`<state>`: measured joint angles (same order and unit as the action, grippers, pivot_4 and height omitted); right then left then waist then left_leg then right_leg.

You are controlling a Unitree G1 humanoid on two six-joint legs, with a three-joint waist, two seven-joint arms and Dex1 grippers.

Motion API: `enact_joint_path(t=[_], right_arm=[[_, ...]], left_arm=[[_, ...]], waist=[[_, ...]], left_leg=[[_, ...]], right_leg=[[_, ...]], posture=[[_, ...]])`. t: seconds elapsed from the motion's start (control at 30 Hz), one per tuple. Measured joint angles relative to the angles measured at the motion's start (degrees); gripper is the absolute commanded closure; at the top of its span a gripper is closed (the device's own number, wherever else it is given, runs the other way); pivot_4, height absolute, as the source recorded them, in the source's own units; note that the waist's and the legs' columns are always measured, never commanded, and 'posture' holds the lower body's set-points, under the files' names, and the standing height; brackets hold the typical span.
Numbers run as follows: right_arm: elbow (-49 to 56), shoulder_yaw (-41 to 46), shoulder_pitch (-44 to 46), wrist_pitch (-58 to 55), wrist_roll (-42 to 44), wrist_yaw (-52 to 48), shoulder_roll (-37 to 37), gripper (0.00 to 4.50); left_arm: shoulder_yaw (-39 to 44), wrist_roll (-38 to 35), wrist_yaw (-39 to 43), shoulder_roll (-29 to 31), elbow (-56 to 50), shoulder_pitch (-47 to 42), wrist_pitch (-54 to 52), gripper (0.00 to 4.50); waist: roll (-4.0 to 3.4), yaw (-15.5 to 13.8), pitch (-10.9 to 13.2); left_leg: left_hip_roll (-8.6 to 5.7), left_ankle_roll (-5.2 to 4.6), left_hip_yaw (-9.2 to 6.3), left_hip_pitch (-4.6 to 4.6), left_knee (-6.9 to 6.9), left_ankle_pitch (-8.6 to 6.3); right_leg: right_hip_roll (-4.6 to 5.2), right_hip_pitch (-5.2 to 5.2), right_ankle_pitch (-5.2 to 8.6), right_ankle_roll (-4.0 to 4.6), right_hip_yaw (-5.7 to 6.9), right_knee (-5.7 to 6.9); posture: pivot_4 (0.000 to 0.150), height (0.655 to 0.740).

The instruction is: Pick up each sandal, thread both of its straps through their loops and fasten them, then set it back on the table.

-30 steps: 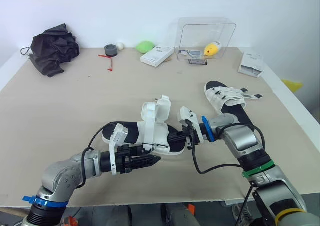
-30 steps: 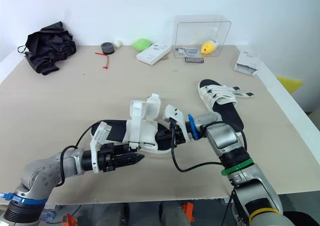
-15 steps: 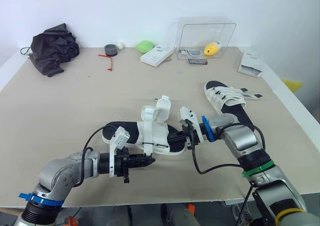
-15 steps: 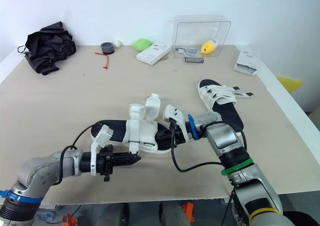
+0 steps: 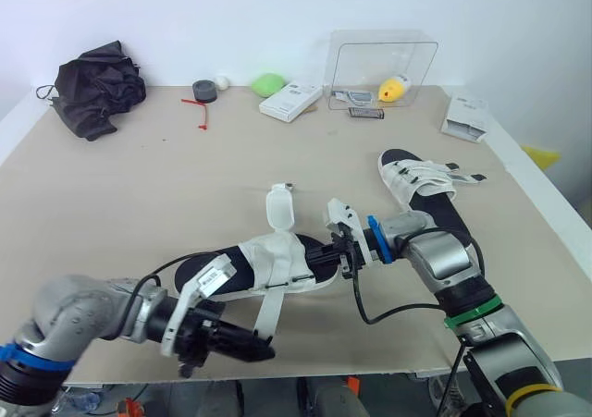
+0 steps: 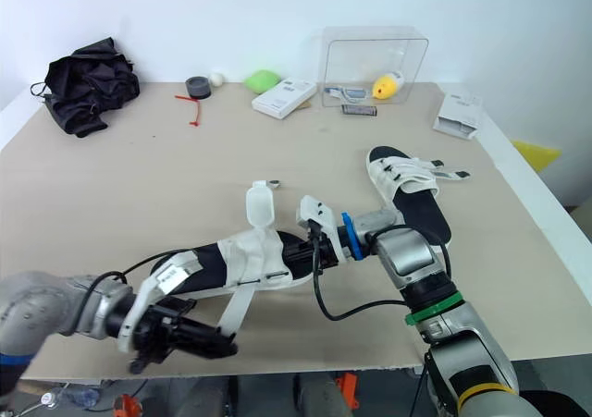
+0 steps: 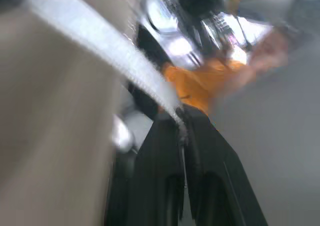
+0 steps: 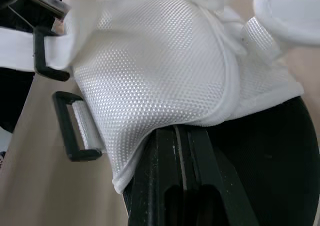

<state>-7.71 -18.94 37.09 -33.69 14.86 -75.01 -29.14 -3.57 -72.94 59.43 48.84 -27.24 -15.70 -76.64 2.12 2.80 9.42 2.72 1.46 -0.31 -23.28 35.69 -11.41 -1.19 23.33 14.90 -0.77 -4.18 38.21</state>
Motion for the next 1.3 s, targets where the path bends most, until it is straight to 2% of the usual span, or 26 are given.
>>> enact_joint_path(t=[0.1, 0.17, 0.3, 0.4, 0.53, 0.6, 0.67, 0.83, 0.97, 1.0, 1.03, 1.13, 1.2, 1.3], right_arm=[[-0.22, -0.07, 0.12, 0.09, 0.0, 0.14, 0.03, 4.5], [-0.29, -0.31, 0.29, 0.12, 0.0, 0.11, 0.04, 4.5], [-0.3, -0.49, 0.47, 0.12, 0.12, 0.0, 0.06, 4.5], [-0.34, -0.48, 0.53, 0.08, 0.09, 0.12, -0.01, 4.5], [-0.4, -0.48, 0.53, 0.11, 0.07, 0.4, -0.07, 4.5], [-0.63, -0.58, 0.77, 0.16, 0.07, 0.29, -0.18, 4.5], [-0.78, -0.79, 0.94, 0.27, 0.09, 0.17, -0.02, 4.5], [-1.37, -0.93, 1.5, 0.49, 0.08, -0.08, 0.09, 4.5], [-1.56, -0.93, 1.54, 0.59, -0.17, 0.4, 0.2, 4.5], [-1.59, -0.88, 1.62, 0.64, -0.39, 0.42, 0.17, 4.5], [-1.56, -0.89, 1.64, 0.66, -0.44, 0.43, 0.2, 4.5], [-1.51, -0.86, 1.6, 0.61, -0.45, 0.46, 0.2, 4.5], [-1.38, -0.9, 1.54, 0.54, -0.42, 0.55, 0.46, 4.5], [-1.21, -0.9, 1.48, 0.29, -0.39, 0.55, 0.45, 4.5]], left_arm=[[-0.06, -1.11, 2.1, 1.4, -0.26, -4.62, -0.33, 4.48], [-1.08, 2.95, 3.62, 3.22, -0.33, -6.29, 2.18, 4.48], [-5.05, 7.92, 4.02, 3.28, -0.79, -2.64, 5.27, 4.48], [-6.17, 7.4, 5.13, 3.51, -3.66, 0.09, 5.32, 4.48], [-5.38, 0.13, 5.22, 3.71, -4.34, -0.79, 2.78, 4.48], [-3.54, -9.41, 2.82, 3.57, -1.93, -4.84, 1.53, 4.48], [-2.49, -14.86, 0.26, 3.55, 0.29, -7.16, 1.35, 4.48], [-2.62, -13.92, -1.27, 2.76, 2.44, -8.38, 1.39, 4.48], [-1.77, -11.3, -7.67, -3.34, 13.67, -11.15, 3.39, 4.48], [0.99, -12.73, -13.4, -8.18, 21.81, -13.08, 4.78, 4.48], [2.15, -13.85, -16.11, -10.03, 24.58, -13.81, 5.7, 4.48], [8.26, -21.28, -32.48, -20.74, 36.06, -16.61, 11.64, 4.48], [10.09, -25.1, -41.34, -24.42, 38.89, -16.51, 13.76, 4.48], [11.82, -29.74, -49.22, -25.12, 38.34, -14.88, 13.82, 4.48]], waist=[[0.01, -0.01, 0.0], [-0.03, 0.04, -0.01], [-0.03, 0.13, 0.0], [-0.01, 0.02, 0.01], [0.0, -0.01, 0.01], [0.03, -0.03, 0.03], [0.02, 0.09, 0.03], [0.02, 0.05, 0.03], [0.01, -0.11, 0.03], [0.0, -0.12, 0.04], [0.02, -0.17, 0.04], [0.03, -0.2, 0.04], [0.05, -0.1, 0.04], [0.05, -0.12, 0.04]], left_leg=[[-0.01, 0.0, 0.0, 0.01, 0.05, 0.0], [-0.04, 0.01, 0.06, 0.04, 0.03, 0.0], [0.0, 0.03, 0.08, 0.02, 0.01, -0.01], [0.02, 0.03, 0.02, 0.01, 0.03, -0.01], [0.02, 0.02, 0.03, 0.02, 0.1, 0.0], [0.02, 0.02, 0.01, 0.01, 0.16, 0.0], [0.02, 0.02, 0.09, 0.01, 0.14, -0.01], [0.01, 0.05, 0.02, -0.01, 0.11, -0.06], [0.03, 0.06, -0.01, 0.02, 0.22, -0.04], [0.02, 0.06, -0.02, 0.0, 0.29, -0.03], [0.03, 0.06, -0.04, -0.01, 0.37, -0.03], [0.02, 0.06, -0.02, -0.07, 0.52, -0.03], [0.0, 0.06, 0.02, -0.11, 0.55, -0.04], [-0.06, 0.07, -0.02, -0.11, 0.55, -0.05]], right_leg=[[0.0, -0.02, -0.02, -0.02, 0.0, 0.01], [0.01, -0.02, -0.03, -0.02, -0.06, 0.0], [0.0, 0.02, -0.01, -0.02, -0.09, 0.0], [0.0, 0.0, -0.02, 0.01, -0.04, 0.01], [0.0, -0.01, -0.05, 0.02, -0.03, 0.03], [0.0, -0.02, -0.06, 0.0, 0.0, 0.04], [0.0, 0.0, -0.06, -0.04, -0.07, 0.03], [-0.04, 0.0, 0.03, -0.04, -0.05, 0.04], [-0.08, -0.03, -0.08, 0.0, -0.03, 0.1], [-0.07, -0.02, -0.08, -0.02, -0.03, 0.16], [-0.06, -0.04, -0.09, -0.03, -0.02, 0.2], [0.03, -0.05, -0.12, -0.12, -0.04, 0.24], [0.04, -0.01, -0.13, -0.17, -0.11, 0.26], [0.07, -0.02, -0.11, -0.21, -0.11, 0.31]], posture=[[0.15, 0.74], [0.15, 0.74], [0.15, 0.74], [0.15, 0.74], [0.15, 0.74], [0.15, 0.74], [0.15, 0.74], [0.15, 0.74], [0.15, 0.74], [0.15, 0.74], [0.15, 0.74], [0.15, 0.74], [0.15, 0.74], [0.15, 0.74]])
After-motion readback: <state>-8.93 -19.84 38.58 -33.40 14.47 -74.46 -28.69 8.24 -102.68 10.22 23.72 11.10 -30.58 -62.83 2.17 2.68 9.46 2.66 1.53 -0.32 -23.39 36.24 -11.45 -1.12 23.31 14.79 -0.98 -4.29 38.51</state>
